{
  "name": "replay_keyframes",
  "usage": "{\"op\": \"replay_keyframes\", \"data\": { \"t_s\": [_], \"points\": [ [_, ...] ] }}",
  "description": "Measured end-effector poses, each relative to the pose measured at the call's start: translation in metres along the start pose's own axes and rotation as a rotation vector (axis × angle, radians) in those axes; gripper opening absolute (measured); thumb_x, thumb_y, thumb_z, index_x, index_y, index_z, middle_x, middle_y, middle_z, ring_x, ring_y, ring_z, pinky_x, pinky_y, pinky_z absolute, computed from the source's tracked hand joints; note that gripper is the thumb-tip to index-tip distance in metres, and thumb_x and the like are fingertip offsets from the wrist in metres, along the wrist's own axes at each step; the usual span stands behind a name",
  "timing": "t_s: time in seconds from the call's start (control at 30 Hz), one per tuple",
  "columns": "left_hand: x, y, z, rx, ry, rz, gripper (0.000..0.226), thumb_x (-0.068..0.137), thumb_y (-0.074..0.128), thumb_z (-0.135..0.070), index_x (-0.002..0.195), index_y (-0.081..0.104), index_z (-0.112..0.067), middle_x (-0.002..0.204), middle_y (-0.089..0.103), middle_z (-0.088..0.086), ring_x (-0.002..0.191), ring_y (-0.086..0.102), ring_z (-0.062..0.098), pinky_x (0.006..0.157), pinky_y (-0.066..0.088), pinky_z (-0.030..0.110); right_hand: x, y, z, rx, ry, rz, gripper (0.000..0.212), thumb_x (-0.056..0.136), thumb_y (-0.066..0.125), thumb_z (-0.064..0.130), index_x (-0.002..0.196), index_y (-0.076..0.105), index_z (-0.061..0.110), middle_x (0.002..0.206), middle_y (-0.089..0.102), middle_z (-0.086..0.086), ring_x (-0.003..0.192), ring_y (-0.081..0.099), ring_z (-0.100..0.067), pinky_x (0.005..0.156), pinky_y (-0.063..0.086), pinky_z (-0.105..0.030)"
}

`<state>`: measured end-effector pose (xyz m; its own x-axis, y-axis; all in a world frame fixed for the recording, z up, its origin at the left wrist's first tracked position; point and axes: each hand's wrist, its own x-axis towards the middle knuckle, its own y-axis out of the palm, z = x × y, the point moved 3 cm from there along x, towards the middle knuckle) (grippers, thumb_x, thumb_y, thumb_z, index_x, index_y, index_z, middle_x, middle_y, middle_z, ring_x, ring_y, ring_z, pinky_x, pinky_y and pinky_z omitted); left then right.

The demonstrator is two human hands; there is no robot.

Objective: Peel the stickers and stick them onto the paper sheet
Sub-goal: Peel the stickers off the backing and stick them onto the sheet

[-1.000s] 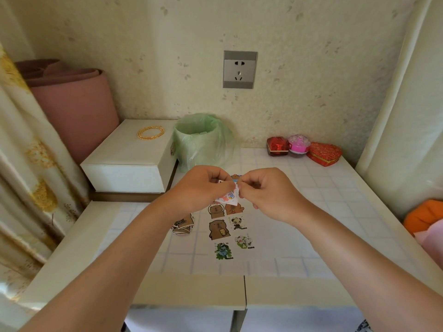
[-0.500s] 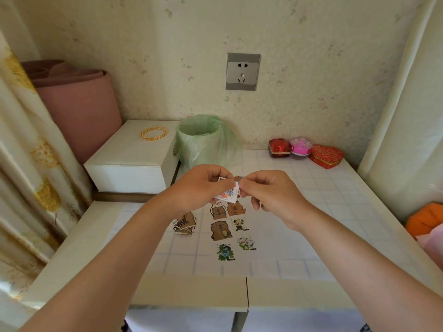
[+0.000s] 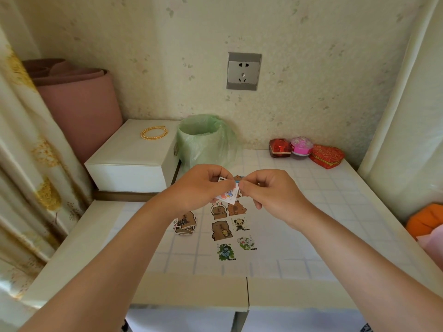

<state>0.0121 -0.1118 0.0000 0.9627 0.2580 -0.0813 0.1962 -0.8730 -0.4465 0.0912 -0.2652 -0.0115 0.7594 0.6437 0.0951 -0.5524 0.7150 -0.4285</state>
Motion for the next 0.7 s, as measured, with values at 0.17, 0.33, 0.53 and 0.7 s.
{"op": "replay_keyframes", "data": {
  "t_s": [0.17, 0.33, 0.53, 0.7],
  "points": [
    [-0.0004, 0.0017, -0.0001, 0.016, 0.01, 0.01, 0.009, 0.093, 0.064, -0.019, 0.092, 0.073, -0.017, 0.071, 0.07, -0.005, 0.06, 0.059, -0.001, 0.058, 0.049, 0.013, -0.0011, 0.0004, 0.0018, -0.066, -0.047, -0.011, 0.02, 0.093, 0.066, 0.015, 0.076, 0.072, 0.023, 0.049, 0.058, 0.021, 0.045, 0.047, -0.001, 0.049, 0.035, -0.012],
    [-0.0002, 0.0032, -0.0007, 0.011, 0.015, -0.001, 0.009, 0.093, 0.064, -0.017, 0.09, 0.073, -0.015, 0.079, 0.072, 0.007, 0.061, 0.059, 0.002, 0.058, 0.048, 0.015, -0.0033, 0.0019, 0.0036, -0.049, -0.054, -0.007, 0.026, 0.095, 0.063, 0.012, 0.073, 0.071, 0.024, 0.045, 0.056, 0.018, 0.043, 0.045, 0.0, 0.048, 0.034, -0.011],
    [0.0004, 0.0039, 0.0, -0.074, 0.029, -0.032, 0.007, 0.092, 0.066, -0.017, 0.093, 0.072, -0.013, 0.084, 0.072, 0.009, 0.067, 0.06, 0.008, 0.059, 0.048, 0.019, 0.0009, 0.0, -0.0017, 0.049, -0.017, -0.024, 0.019, 0.096, 0.064, 0.021, 0.083, 0.078, 0.02, 0.046, 0.054, 0.001, 0.076, 0.066, -0.042, 0.07, 0.045, -0.036],
    [0.0014, 0.0066, 0.0016, 0.065, 0.151, -0.302, 0.018, 0.084, 0.076, -0.031, 0.098, 0.064, -0.032, 0.1, 0.062, -0.013, 0.075, 0.055, -0.001, 0.061, 0.041, 0.004, 0.0015, -0.0026, -0.0017, 0.057, -0.008, -0.069, 0.021, 0.095, 0.063, 0.024, 0.081, 0.078, 0.022, 0.048, 0.053, -0.004, 0.053, 0.05, -0.021, 0.06, 0.041, -0.026]
  ]
}}
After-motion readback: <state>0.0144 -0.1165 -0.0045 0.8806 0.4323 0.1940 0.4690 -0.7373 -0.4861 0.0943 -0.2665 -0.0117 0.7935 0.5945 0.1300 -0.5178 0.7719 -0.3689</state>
